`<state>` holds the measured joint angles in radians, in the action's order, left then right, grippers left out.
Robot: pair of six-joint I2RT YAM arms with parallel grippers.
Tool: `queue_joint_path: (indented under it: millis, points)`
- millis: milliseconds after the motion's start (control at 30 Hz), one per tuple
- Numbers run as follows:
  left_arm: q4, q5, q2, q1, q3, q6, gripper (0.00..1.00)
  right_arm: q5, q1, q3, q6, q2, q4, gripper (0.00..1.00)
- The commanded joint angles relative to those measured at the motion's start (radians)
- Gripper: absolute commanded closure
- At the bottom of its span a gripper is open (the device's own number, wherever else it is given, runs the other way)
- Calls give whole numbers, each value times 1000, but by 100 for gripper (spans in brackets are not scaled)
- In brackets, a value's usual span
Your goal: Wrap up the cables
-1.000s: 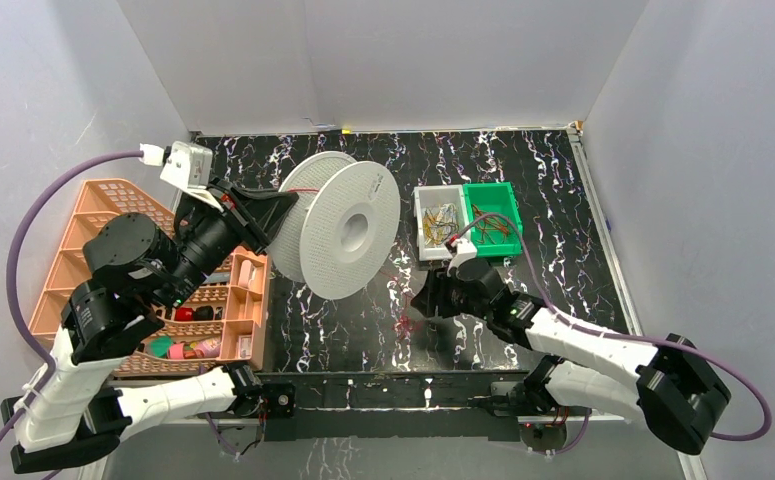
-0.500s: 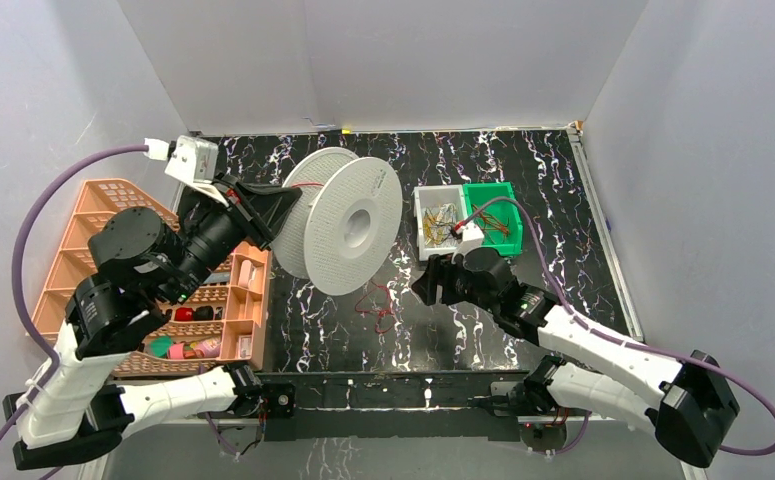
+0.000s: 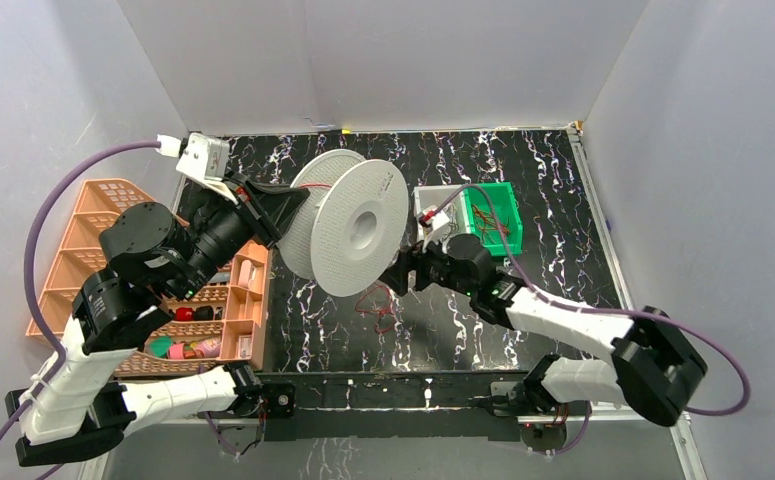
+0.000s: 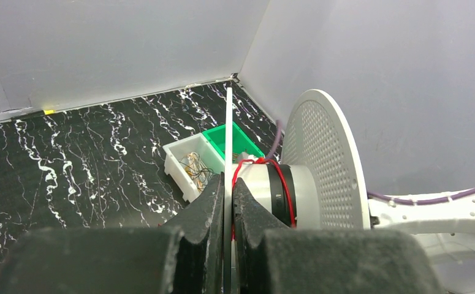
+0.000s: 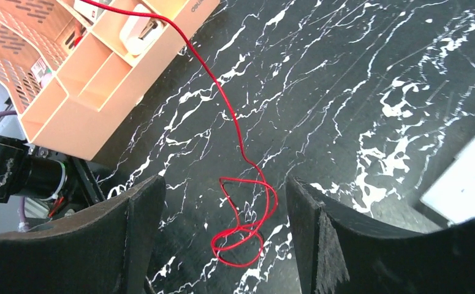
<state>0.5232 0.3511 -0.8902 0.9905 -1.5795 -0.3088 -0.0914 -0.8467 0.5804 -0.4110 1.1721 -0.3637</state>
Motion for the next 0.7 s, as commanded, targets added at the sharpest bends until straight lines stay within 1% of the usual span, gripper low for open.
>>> queue_joint_path:
  millis: [0, 100, 267, 400, 467, 533, 667]
  points:
    - [-91, -4, 19, 4, -43, -27, 100, -60, -5, 69, 29, 115, -237, 21]
    - [-91, -4, 22, 4, -42, -30, 100, -91, -5, 109, 28, 221, -280, 23]
    - [-91, -3, 25, 4, -38, -32, 100, -117, -2, 153, 11, 328, -360, 28]
    - [-91, -2, 23, 4, -37, -34, 100, -150, 1, 200, -1, 405, -384, 31]
    - [-91, -2, 23, 4, -37, -35, 100, -168, 1, 214, -11, 433, -398, 35]
    - [-91, 2, 24, 4, -35, -35, 100, -192, 4, 230, -16, 456, -399, 46]
    - [-91, 12, 25, 4, -33, -35, 100, -227, 3, 223, -22, 458, -384, 76]
